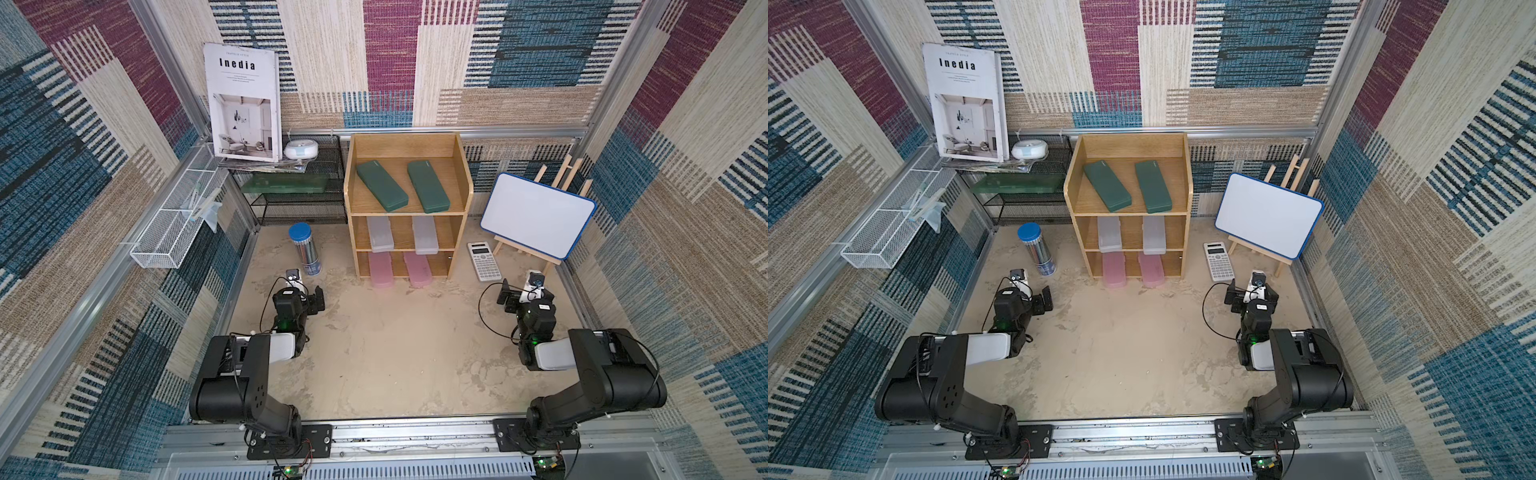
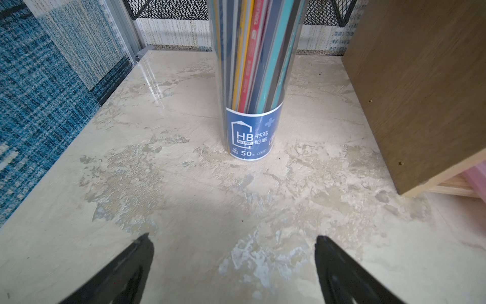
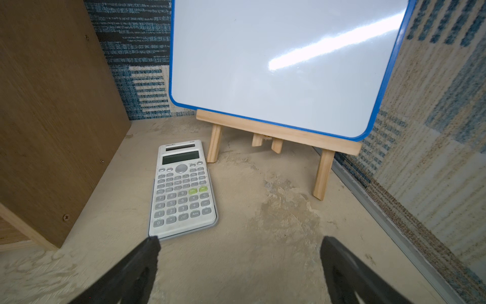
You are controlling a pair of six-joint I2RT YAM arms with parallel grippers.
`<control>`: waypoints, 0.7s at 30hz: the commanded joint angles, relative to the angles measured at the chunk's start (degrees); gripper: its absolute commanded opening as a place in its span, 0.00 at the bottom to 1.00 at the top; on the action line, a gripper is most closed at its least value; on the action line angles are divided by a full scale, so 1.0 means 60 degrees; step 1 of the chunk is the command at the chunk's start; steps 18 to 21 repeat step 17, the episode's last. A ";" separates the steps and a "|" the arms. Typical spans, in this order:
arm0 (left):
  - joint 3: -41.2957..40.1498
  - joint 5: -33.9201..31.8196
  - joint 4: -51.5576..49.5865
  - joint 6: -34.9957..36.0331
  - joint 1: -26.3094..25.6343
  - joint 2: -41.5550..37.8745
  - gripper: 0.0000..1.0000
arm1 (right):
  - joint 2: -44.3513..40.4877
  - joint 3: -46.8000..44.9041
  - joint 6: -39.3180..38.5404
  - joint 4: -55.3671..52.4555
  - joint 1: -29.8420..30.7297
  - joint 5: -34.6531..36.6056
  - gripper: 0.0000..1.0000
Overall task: Place the pencil cases on the shelf according to color
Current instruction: Reset both arms
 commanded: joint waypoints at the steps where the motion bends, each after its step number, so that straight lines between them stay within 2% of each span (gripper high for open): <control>1: 0.0027 0.0070 0.0175 0.0044 0.0008 -0.0009 1.00 | -0.0027 0.0025 0.0059 0.0151 0.0002 -0.0037 1.00; 21: 0.0050 0.0076 0.0144 0.0044 -0.0003 0.0014 1.00 | -0.0031 0.0025 0.0051 0.0144 0.0002 -0.0039 1.00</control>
